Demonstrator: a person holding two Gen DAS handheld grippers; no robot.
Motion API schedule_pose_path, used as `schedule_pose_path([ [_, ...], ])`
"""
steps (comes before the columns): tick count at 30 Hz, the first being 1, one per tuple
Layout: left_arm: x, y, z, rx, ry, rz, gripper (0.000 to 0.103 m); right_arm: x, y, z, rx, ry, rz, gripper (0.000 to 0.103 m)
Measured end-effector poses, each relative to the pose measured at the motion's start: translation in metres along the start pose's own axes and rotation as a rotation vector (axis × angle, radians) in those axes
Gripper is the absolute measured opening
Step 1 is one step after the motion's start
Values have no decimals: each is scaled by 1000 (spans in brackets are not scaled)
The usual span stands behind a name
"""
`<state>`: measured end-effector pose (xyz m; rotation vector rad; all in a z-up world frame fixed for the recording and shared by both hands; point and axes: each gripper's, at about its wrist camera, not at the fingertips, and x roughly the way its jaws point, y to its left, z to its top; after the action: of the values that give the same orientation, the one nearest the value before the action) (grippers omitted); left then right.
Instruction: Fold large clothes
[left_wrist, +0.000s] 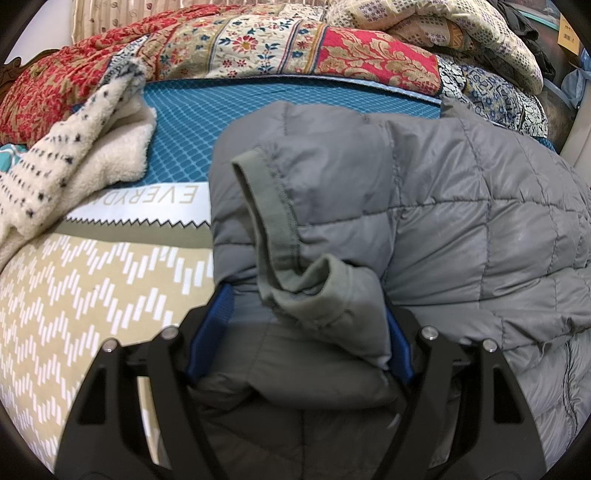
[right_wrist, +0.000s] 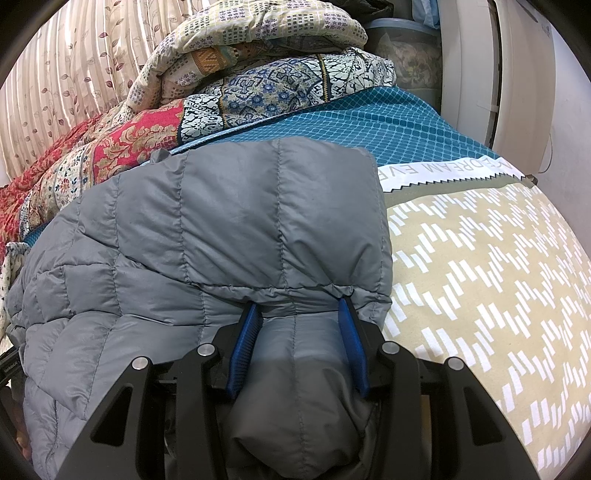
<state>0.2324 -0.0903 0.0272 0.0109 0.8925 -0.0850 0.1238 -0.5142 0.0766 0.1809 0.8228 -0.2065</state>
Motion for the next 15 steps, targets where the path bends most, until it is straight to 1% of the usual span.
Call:
schedule_pose_path([
  [9, 0, -1, 0, 1, 1, 4, 72, 1, 3, 1, -6, 4, -6, 18],
  [12, 0, -5, 3, 6, 15, 19, 75, 2, 10, 5, -12, 25, -16, 18],
  [14, 0, -6, 7, 8, 37, 28, 76, -3, 21, 15, -40, 45, -51, 18],
  [15, -2, -7, 11, 15, 50, 30, 76, -11, 26, 19, -50, 39, -74, 18],
])
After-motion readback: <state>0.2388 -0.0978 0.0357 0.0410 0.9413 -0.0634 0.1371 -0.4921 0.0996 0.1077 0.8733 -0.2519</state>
